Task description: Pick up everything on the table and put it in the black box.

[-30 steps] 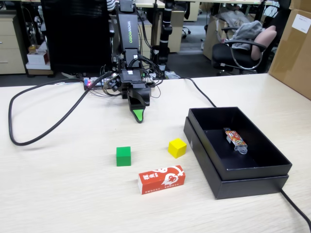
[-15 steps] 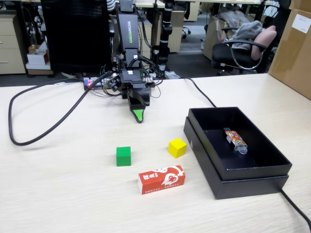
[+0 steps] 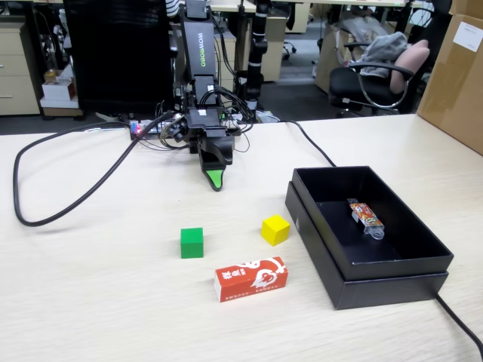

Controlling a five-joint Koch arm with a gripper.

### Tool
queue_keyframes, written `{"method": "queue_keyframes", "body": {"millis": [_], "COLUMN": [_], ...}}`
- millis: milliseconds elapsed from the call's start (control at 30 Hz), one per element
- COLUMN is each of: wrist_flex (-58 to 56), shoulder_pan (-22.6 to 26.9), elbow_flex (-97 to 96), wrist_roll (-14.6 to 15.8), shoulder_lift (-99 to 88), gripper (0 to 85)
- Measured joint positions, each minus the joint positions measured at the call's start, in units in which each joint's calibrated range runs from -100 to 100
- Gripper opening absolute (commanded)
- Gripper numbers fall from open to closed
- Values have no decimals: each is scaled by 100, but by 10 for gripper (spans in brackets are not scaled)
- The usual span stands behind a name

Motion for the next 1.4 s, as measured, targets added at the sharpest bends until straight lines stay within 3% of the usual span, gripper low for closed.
{"method": "queue_keyframes", "body": {"millis": [1400], "wrist_flex": [-33], "shoulder_pan": [-20], "elbow_flex": [110], "wrist_roll": [-10], "shoulder_lift": [-13], "gripper": [491]}}
